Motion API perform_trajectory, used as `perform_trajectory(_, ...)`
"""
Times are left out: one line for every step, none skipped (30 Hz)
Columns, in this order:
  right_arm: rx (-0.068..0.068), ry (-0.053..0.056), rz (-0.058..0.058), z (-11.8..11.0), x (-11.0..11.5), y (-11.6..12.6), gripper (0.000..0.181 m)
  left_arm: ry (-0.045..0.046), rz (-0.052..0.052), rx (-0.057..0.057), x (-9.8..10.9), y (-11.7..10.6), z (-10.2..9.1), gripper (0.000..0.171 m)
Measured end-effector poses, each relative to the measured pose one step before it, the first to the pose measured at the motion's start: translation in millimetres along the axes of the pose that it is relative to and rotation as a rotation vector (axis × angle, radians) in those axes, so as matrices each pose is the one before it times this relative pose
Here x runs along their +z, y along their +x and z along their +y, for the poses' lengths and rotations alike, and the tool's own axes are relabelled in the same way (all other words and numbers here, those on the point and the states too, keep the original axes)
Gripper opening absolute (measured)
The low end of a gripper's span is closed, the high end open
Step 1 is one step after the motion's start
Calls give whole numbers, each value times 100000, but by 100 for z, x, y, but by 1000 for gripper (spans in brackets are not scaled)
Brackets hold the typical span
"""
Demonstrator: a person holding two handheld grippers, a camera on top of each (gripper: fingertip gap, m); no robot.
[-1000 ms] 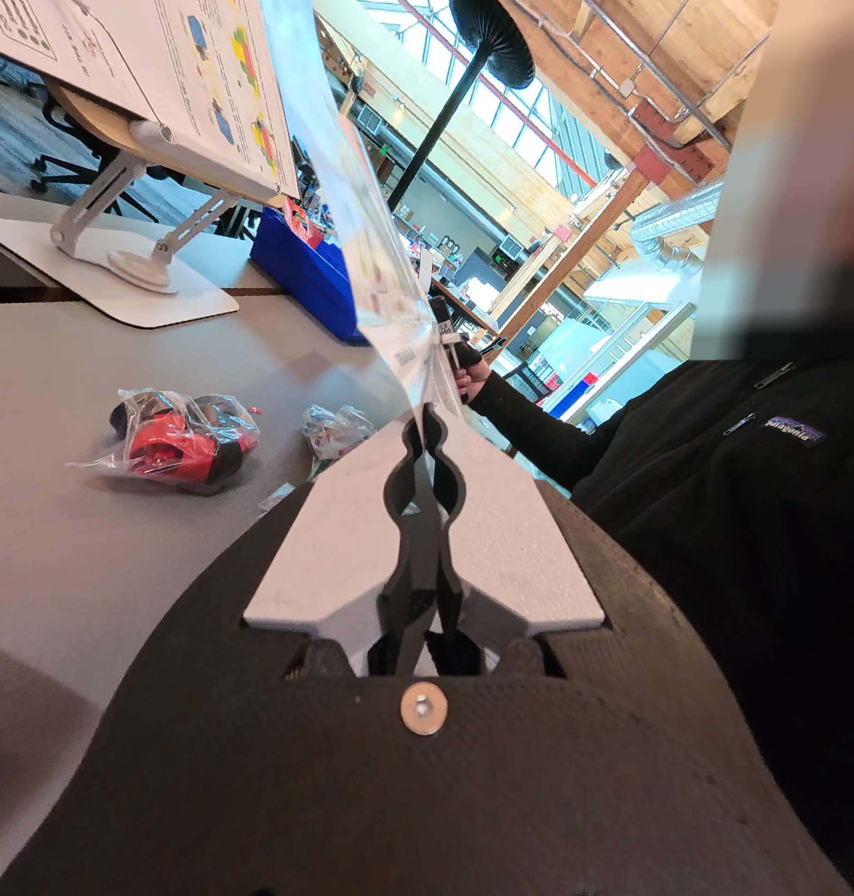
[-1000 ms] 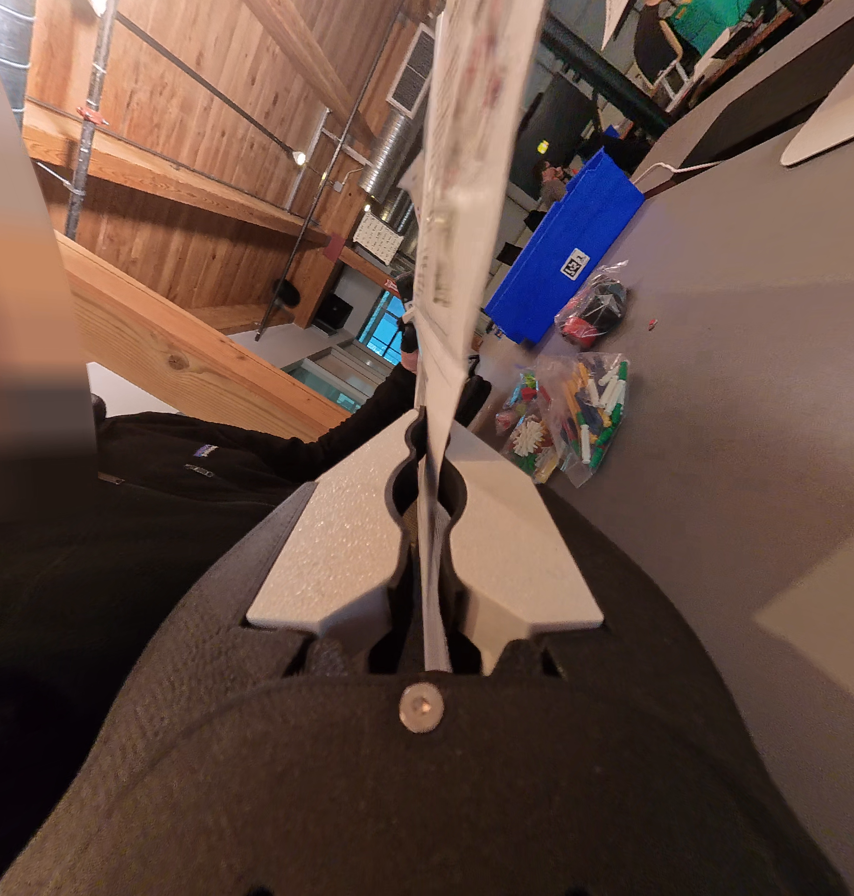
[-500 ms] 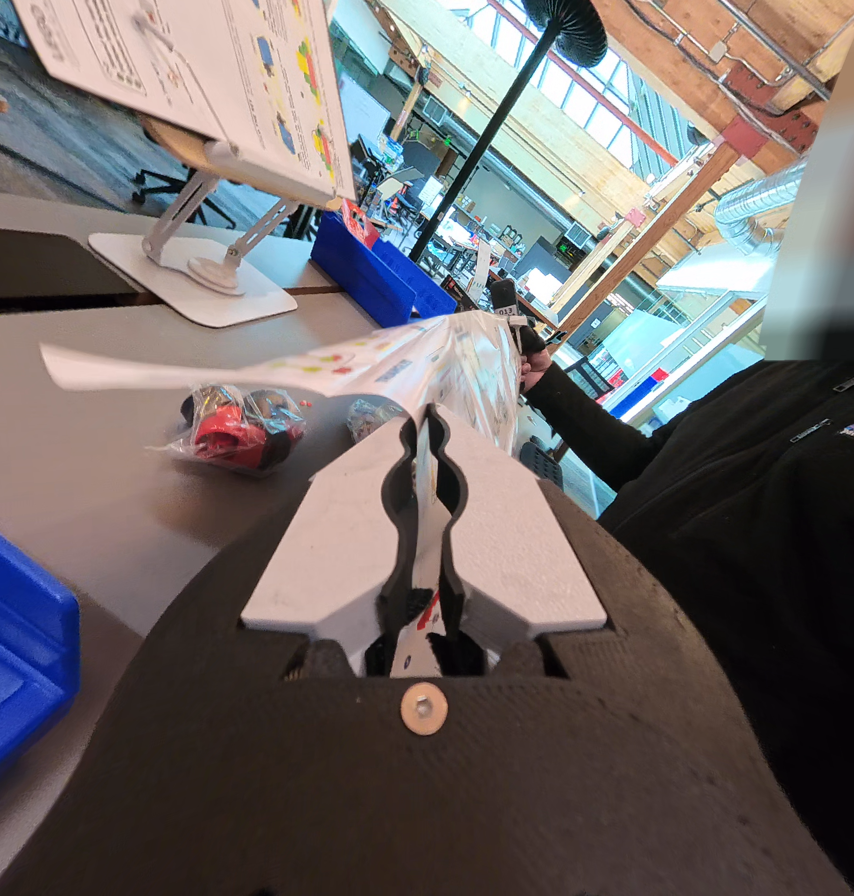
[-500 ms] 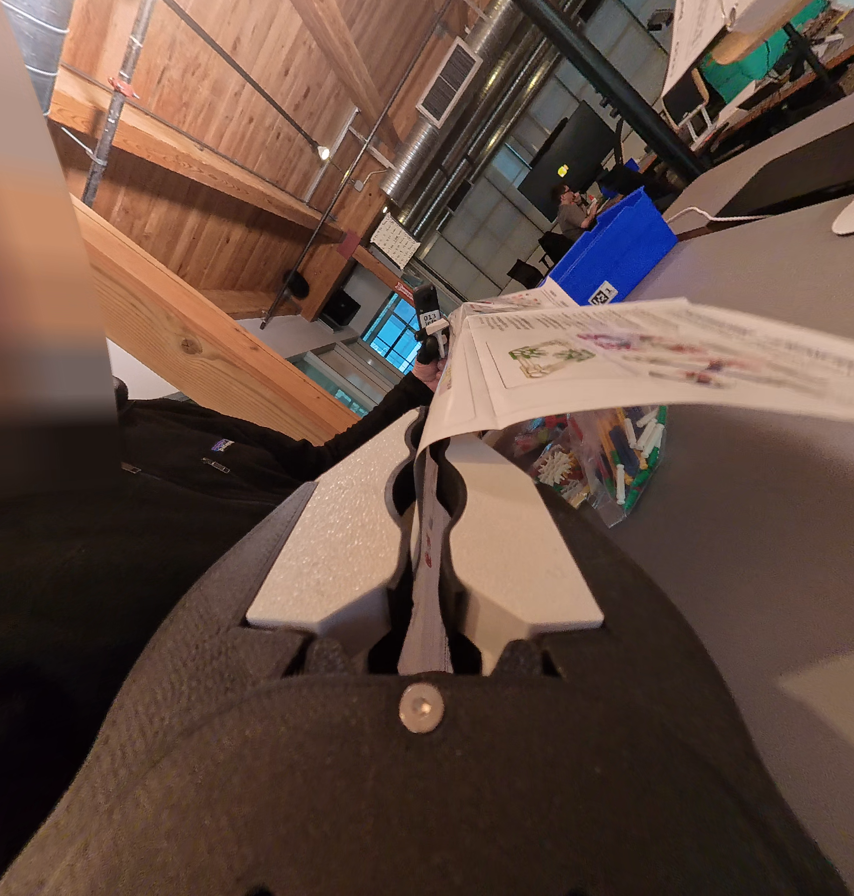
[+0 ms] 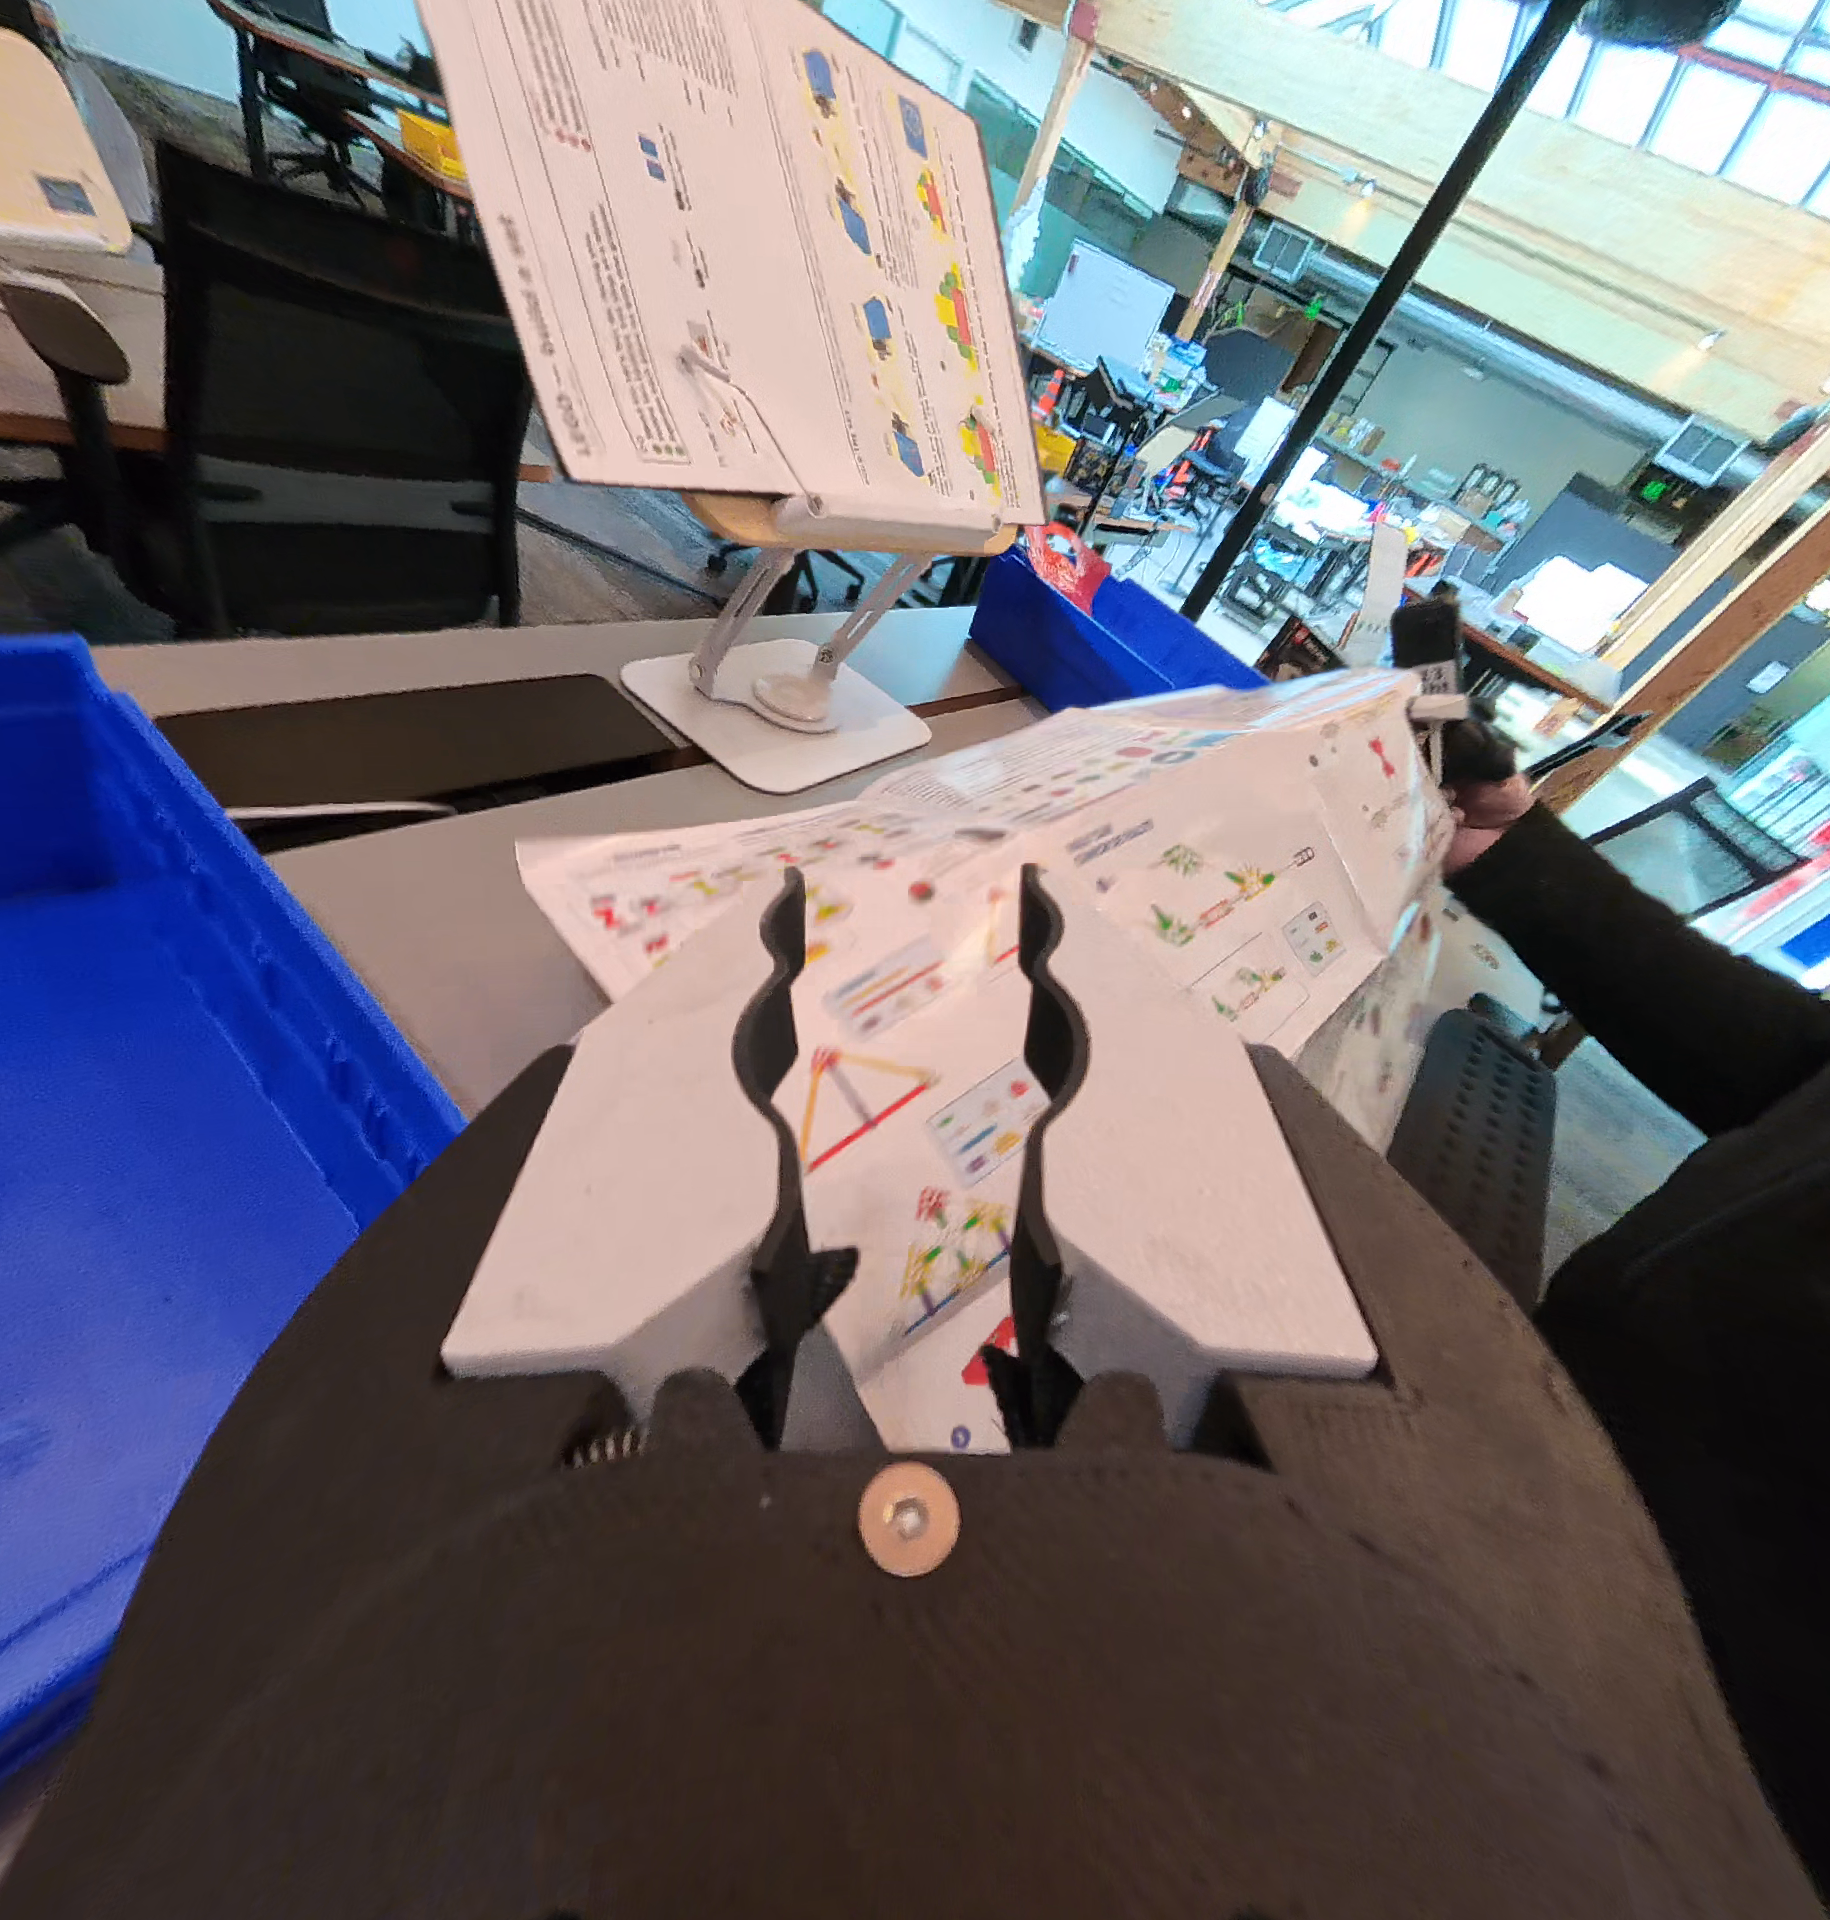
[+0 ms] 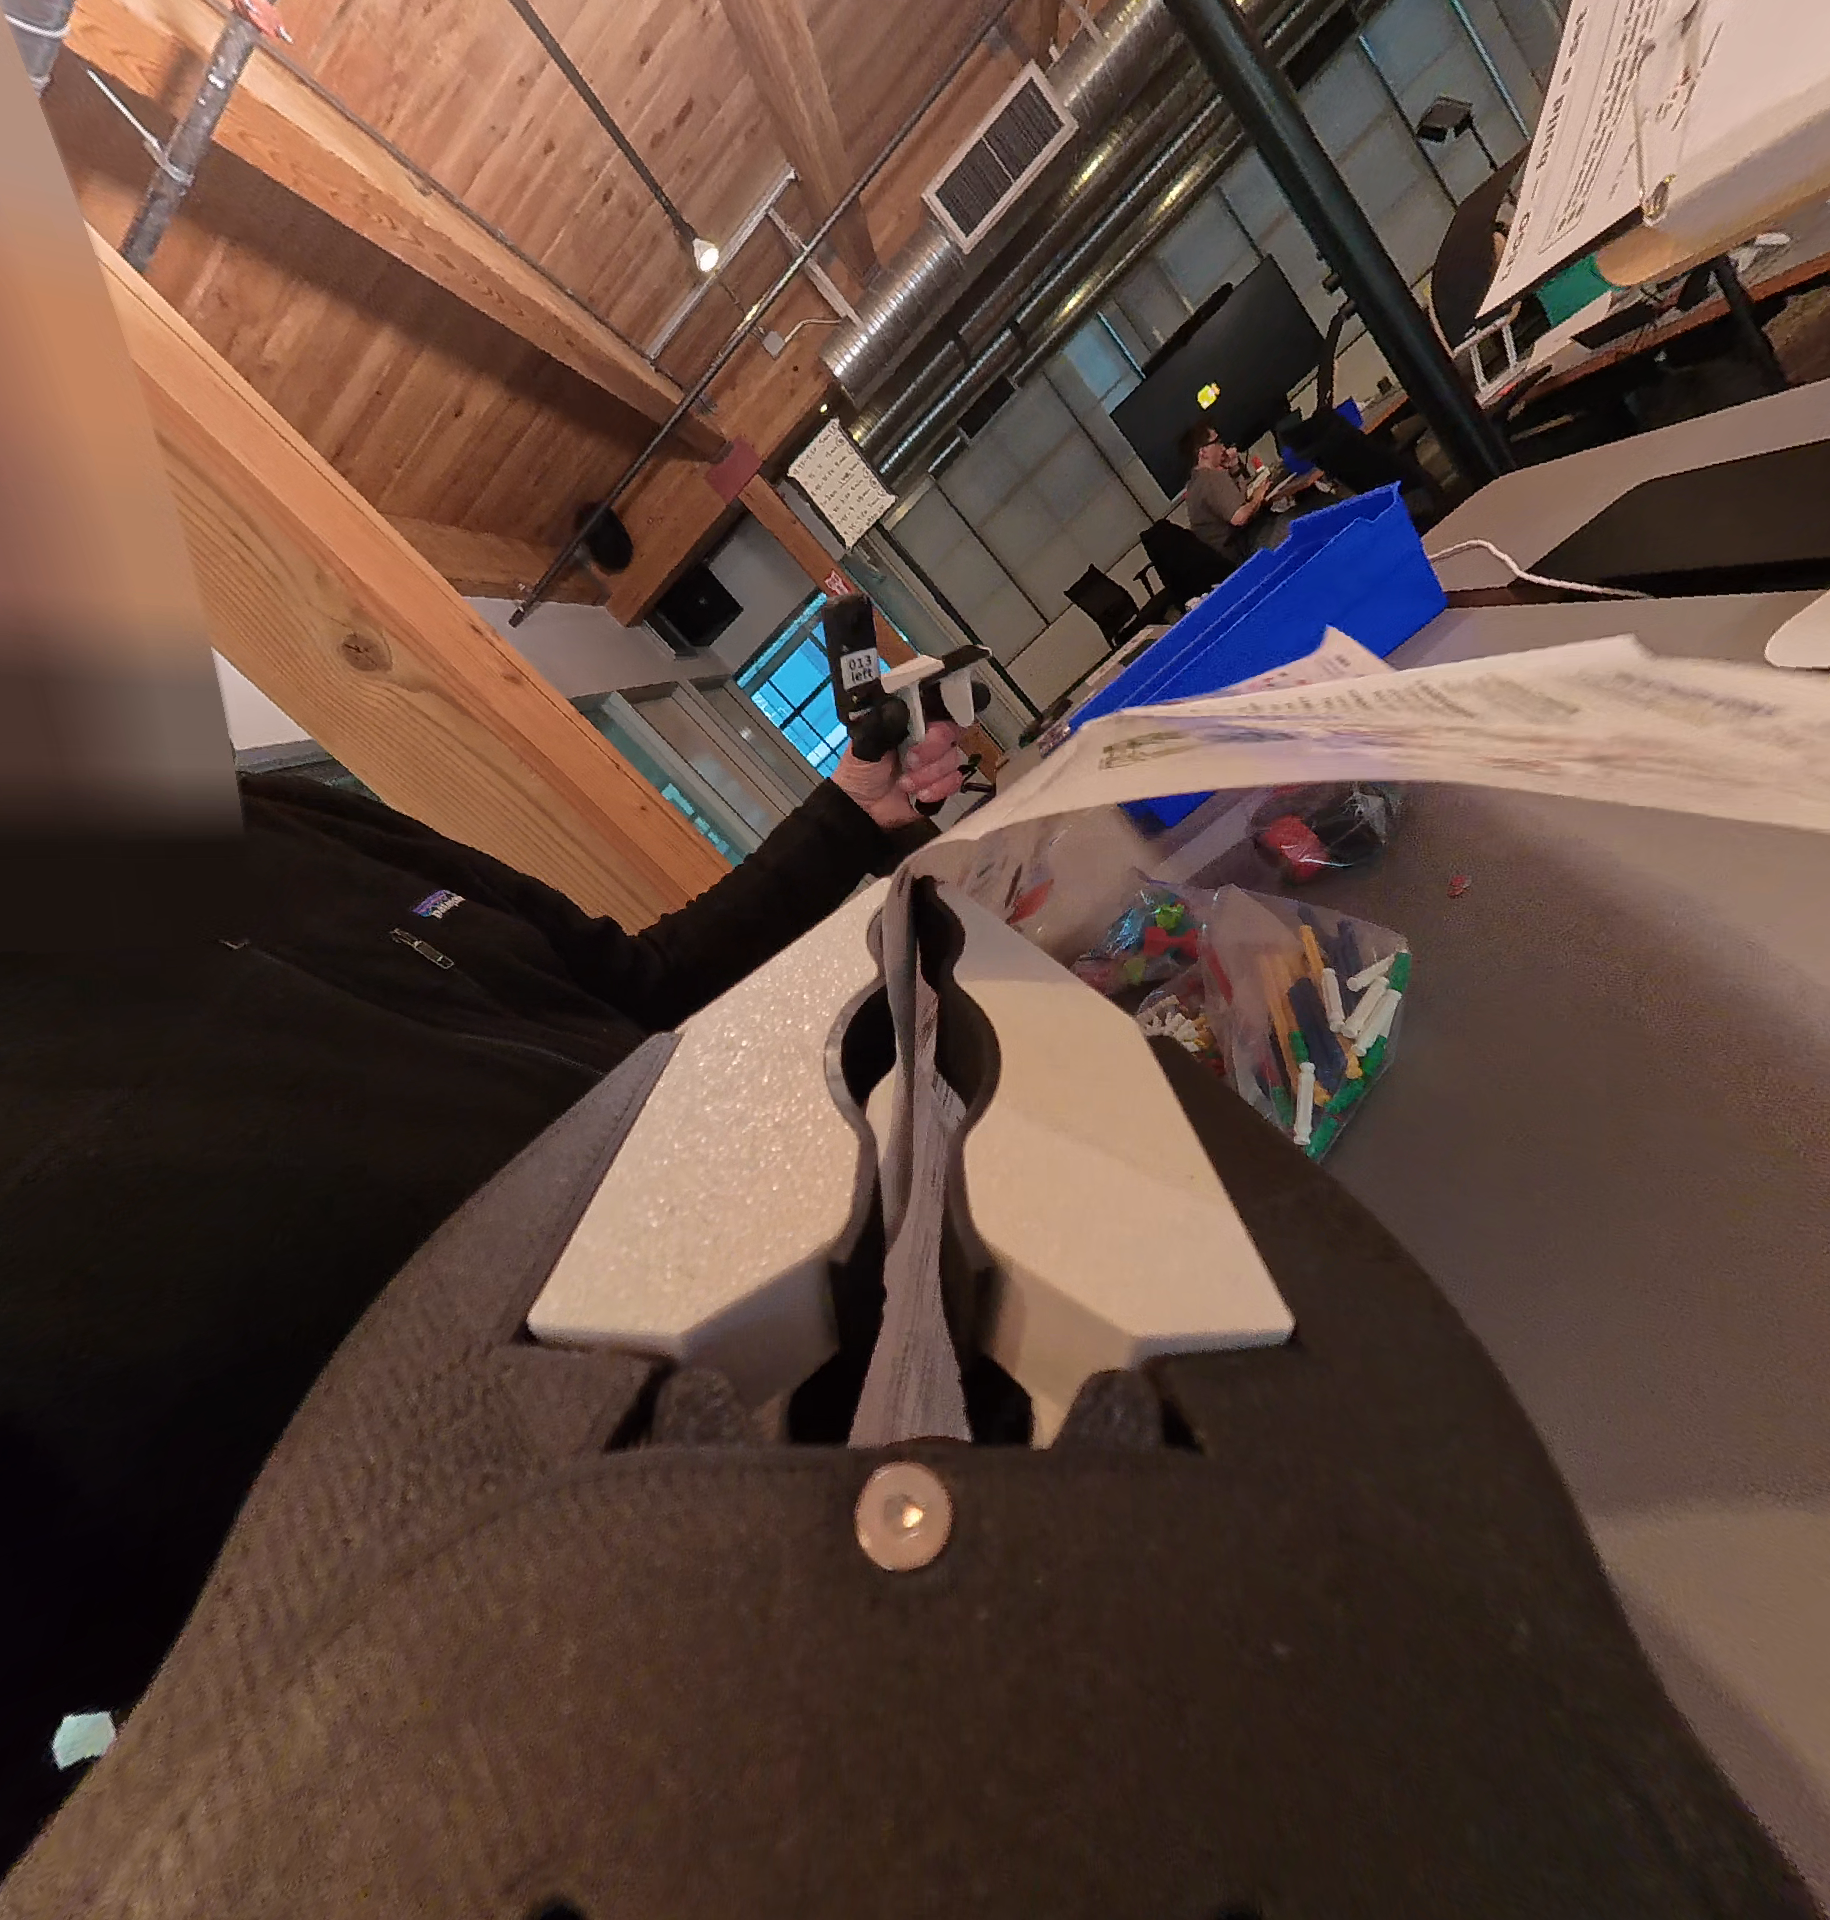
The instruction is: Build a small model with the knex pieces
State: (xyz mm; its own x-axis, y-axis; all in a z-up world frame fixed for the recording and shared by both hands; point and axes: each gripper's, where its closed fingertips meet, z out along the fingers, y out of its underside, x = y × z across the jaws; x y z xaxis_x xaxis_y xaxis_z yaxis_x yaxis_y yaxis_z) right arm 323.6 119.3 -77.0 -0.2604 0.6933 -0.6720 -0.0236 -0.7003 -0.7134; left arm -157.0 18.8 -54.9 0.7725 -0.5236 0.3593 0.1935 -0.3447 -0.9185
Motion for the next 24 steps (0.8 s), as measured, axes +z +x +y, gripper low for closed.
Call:
perform_trajectory(-506, -583, -455, -23, 102, -127, 0, -1537, -345, 3438, 525, 651, -428, 40)
perform_trajectory(-716, -626, -389, -33, 110, -143, 0, -3161, 411, 4074, 818, 877, -282, 44)
perform_trajectory(-1015, -942, 54, 0, 147, -122, 0, -3537, 1536, 4199, 1083, 1092, -332, 48)
perform_trajectory(-1044, -1100, -18, -13, 192, -185, 0, -2846, 2481, 4046, 1274, 1208, -498, 51)
perform_trajectory(-998, -815, -513, -74, 212, -299, 0, -2781, 3084, 3862, 1466, 1241, -567, 54)
perform_trajectory(-1111, -933, -567, -78, 240, -313, 0, -3142, 3608, 3828, 1636, 1229, -542, 58)
perform_trajectory(-1443, -1235, -398, -70, 249, -332, 0, -3839, 3580, 3759, 1763, 1097, -475, 64)
perform_trajectory(-1390, -1095, -335, -93, 250, -332, 0, -3947, 3294, 4031, 1821, 955, -464, 66)
perform_trajectory(-1134, -1040, -462, -108, 258, -347, 0, -3487, 3625, 3929, 1868, 899, -521, 70)
perform_trajectory(-1158, -1126, -273, -83, 244, -326, 0, -3410, 3488, 2922, 1876, 721, -541, 76)
perform_trajectory(-1275, -1059, -31, -83, 240, -322, 0, -3432, 3114, 2900, 1830, 555, -502, 80)
perform_trajectory(-1480, -1201, -148, -50, 223, -371, 0, -3171, 4339, 2982, 1805, 697, -501, 82)
perform_trajectory(-1638, -1266, -336, -26, 209, -456, 0, -2937, 5010, 2054, 1767, 717, -511, 85)
perform_trajectory(-1692, -1201, -179, -42, 191, -456, 0, -3522, 3640, 2324, 1725, 423, -373, 87)
perform_trajectory(-1849, -1321, 124, -15, 164, -439, 0, -4288, 2934, 3194, 1657, 292, -150, 89)
perform_trajectory(-1964, -1354, 22, -16, 149, -477, 0, -4191, 3039, 2479, 1564, 245, -98, 93)
perform_trajectory(-1736, -1086, -146, -50, 102, -476, 0, -3383, 2951, 2102, 1393, 220, -162, 95)
perform_trajectory(-1400, -616, -288, -118, 75, -460, 0, -2702, 3189, 2385, 1207, 305, -185, 96)
perform_trajectory(-1251, -355, -659, -132, 71, -473, 0, -2862, 2636, 2305, 1096, 230, -101, 96)
perform_trajectory(-1303, -574, -725, -69, 60, -441, 0, -2718, 1266, 1869, 1013, -42, -42, 97)
perform_trajectory(-1220, -683, -246, -43, 46, -347, 0, -2470, 2050, 1043, 890, 19, 31, 97)
perform_trajectory(-932, -478, -43, -67, 37, -270, 0, -1976, 2904, 670, 772, 135, 58, 95)
perform_trajectory(-846, -404, -210, -56, 11, -262, 0, -1699, 2005, 1022, 636, 28, 58, 86)
perform_trajectory(-757, -388, -32, -27, -11, -199, 0, -2144, 2319, 976, 549, 152, 197, 78)
